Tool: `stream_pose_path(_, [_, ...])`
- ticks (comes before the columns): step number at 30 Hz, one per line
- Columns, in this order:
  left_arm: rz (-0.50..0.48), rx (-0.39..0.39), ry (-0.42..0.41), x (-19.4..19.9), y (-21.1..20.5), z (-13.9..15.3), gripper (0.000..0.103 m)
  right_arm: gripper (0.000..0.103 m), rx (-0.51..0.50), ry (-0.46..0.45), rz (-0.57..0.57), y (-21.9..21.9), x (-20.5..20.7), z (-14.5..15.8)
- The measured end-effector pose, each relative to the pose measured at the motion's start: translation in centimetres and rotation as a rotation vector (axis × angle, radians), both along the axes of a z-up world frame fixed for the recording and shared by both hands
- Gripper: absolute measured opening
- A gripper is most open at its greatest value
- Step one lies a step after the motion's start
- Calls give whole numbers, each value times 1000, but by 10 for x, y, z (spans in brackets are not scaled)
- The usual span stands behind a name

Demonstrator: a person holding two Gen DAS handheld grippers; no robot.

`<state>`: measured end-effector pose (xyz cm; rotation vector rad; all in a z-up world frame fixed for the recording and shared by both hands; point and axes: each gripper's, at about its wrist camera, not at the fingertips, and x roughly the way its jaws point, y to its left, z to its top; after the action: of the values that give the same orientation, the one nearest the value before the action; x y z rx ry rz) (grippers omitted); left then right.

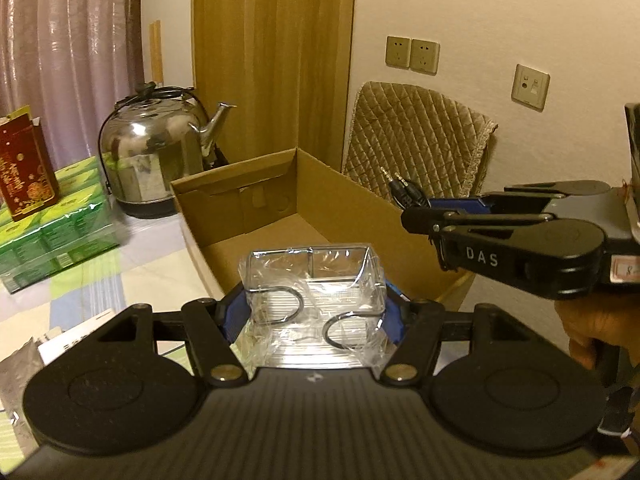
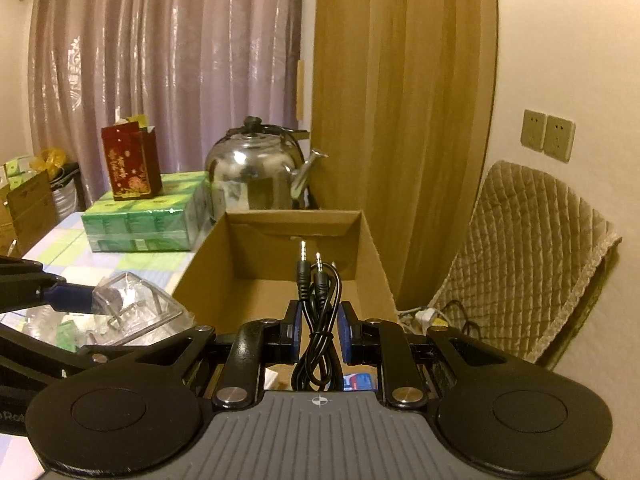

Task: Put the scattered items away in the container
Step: 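Lower the clear tray into the box and open the left tool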

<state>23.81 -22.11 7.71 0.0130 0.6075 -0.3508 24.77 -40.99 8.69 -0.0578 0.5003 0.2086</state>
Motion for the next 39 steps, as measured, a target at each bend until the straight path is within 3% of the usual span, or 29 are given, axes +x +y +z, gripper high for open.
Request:
stream_pose_path(18, [3, -12, 46, 43, -13, -25, 61, 15, 22, 33, -19, -15, 30, -16])
stream_pose_path(39, [22, 22, 18, 38, -5, -28, 67, 15, 32, 57, -12, -14, 35, -26])
